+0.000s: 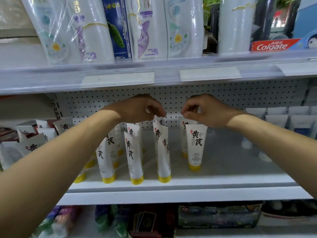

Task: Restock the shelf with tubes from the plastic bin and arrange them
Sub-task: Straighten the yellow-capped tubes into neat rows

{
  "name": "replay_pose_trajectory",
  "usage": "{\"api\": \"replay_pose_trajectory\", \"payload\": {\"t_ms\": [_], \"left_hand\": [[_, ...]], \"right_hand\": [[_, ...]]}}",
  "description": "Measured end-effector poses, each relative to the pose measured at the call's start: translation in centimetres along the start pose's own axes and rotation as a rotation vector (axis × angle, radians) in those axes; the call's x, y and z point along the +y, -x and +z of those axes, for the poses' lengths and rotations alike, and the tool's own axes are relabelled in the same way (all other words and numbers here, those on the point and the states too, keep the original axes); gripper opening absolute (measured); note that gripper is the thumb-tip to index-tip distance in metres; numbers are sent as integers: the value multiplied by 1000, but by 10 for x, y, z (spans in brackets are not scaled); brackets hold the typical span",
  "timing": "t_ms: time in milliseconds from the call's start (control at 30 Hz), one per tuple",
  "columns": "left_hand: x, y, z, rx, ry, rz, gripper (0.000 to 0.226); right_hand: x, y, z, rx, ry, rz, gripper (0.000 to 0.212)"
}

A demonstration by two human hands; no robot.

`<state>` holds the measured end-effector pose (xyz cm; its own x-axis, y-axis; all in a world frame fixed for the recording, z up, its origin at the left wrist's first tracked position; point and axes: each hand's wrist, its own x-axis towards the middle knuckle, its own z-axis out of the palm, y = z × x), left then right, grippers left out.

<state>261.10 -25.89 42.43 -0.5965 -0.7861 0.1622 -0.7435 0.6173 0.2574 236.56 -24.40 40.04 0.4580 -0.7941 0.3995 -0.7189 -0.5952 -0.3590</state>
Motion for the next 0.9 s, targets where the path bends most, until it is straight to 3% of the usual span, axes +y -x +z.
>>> {"api": "replay_pose_trajectory", "payload": {"t_ms": [300,467,567,667,900], "left_hand": [[12,5,17,-32,-21,-88,13],[23,4,26,49,-141,-139,36],[24,6,29,53,-105,-152,29],[18,8,32,75,-50,-140,6],[4,4,34,8,-146,-85,8]], "right_hand": [[-42,-9,20,-211,300,-259,28],[-50,-11,28,-227,416,-302,25],[-50,-12,29,-243,404,-280,24],[-51,-11,30,-241,392,-237,23],[-50,-15,33,-287,316,-96,18]]}}
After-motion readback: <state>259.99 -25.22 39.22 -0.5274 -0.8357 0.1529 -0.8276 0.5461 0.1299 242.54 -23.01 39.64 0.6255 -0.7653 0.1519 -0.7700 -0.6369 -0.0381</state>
